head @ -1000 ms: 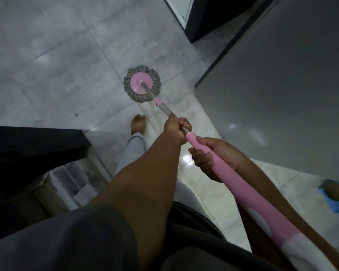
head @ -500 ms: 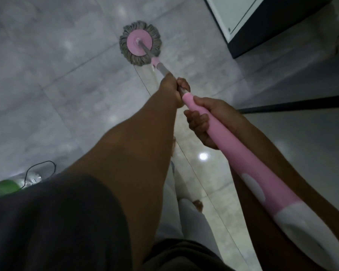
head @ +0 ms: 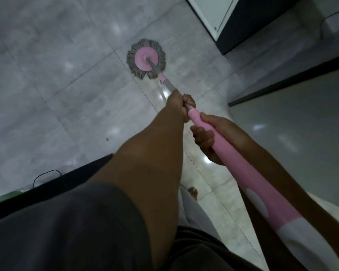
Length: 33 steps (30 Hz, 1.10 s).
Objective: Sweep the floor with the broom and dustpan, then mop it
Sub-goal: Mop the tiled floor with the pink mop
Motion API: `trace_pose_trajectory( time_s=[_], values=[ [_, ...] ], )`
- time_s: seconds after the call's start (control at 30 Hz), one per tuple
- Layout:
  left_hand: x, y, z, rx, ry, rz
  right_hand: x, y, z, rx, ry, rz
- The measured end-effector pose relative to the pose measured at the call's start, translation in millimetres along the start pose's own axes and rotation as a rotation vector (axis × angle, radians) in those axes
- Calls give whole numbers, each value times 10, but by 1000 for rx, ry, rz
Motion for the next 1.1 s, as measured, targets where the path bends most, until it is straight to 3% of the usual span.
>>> trace_pose_trajectory(
  time_s=[0.03,0.33,0.53,0.8,1.1],
  values=[
    [-18,-34,202,-22,11,59,146,157,-123,-8,7,-16],
    [316,506,2284,-300,157,-11,1379,1294,-1167,-145,78,-127],
    [427,697,2662,-299,192,-37,1622,1449,-1467,-179,78,-174],
    [256,236,1935,-302,175,-62,1178,1093,-803,-206,43,-136],
    [-119,-785,-91,-242,85,-10,3,-8,656,-192,17,-74]
  ],
)
Point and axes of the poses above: each hand's wrist, its own x-axis away from the middle knuckle, its own y-axis out of the back of the hand, z = x × y, the point moved 10 cm from there along -x, towards the middle knuckle, and after that the axes turned 9 degrees about y, right-handed, at the moved point
